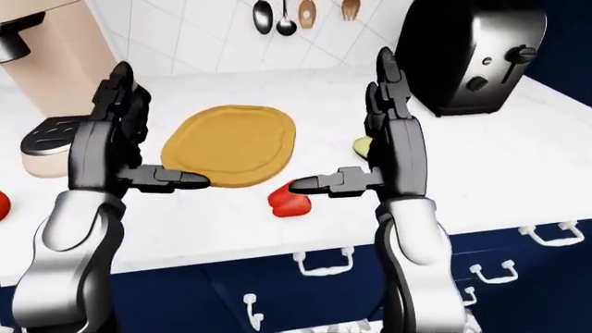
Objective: Place the avocado, onion, tomato and bell pepper on the cutting board.
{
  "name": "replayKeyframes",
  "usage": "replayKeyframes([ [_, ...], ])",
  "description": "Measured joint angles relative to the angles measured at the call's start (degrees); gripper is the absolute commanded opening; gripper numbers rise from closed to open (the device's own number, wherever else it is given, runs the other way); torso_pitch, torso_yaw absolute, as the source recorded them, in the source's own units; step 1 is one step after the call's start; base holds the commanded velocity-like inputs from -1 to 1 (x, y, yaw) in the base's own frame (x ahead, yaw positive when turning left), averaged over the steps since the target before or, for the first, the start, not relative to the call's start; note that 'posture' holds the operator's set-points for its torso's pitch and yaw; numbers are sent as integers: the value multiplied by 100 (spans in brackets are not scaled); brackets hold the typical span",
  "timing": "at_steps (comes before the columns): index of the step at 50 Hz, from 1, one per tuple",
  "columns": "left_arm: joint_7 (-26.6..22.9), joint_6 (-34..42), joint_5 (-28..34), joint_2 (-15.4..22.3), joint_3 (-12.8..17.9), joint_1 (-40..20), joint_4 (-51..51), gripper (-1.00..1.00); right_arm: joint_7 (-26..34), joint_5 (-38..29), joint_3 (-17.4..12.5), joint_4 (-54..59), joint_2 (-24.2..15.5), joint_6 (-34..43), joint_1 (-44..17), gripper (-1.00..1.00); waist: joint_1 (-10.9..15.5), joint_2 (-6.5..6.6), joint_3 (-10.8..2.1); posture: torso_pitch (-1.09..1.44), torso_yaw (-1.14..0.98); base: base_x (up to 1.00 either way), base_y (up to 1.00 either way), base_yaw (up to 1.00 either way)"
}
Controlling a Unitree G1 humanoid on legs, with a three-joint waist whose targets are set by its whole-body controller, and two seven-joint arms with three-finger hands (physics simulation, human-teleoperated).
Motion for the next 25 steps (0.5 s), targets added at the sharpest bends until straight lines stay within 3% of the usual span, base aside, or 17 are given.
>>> replayKeyframes([
  [5, 35, 90, 53, 11, 81, 70, 78, 100, -8, 113, 85, -29, -24, 3, -47, 100, 50, -139, 50, 0, 0, 0, 3, 0],
  [10, 24, 148, 46, -28, -8, 61, 176, 100, 21, 43, 53, 16, -59, -6, -6, 100, 5, -26, 15, 0, 0, 0, 29, 0],
  [15, -28, 55, 10, -39, -95, 10, -14, 100, 4, -58, -5, 40, -53, -19, 28, 100, -36, -139, 9, 0, 0, 0, 57, 0],
  [18, -12, 35, 41, -32, -46, -3, -7, 100, 27, -67, 22, -35, -51, -42, 9, 100, -40, 63, 65, 0, 0, 0, 62, 0],
  [21, 3, 53, 66, -7, -24, -13, -5, 100, 40, -26, -4, -54, 20, -61, -18, 100, -38, 393, 91, 0, 0, 0, 21, 0],
  [23, 8, 97, 87, 9, 36, 61, 52, 100, 13, 83, 33, 14, 90, 7, 52, 100, -13, 436, 213, 0, 0, 0, 0, 0],
  [25, 22, 173, 112, 2, 65, 79, 129, 100, -21, 170, 60, 71, 59, 103, 86, 100, -5, 399, 185, 0, 0, 0, 0, 0],
])
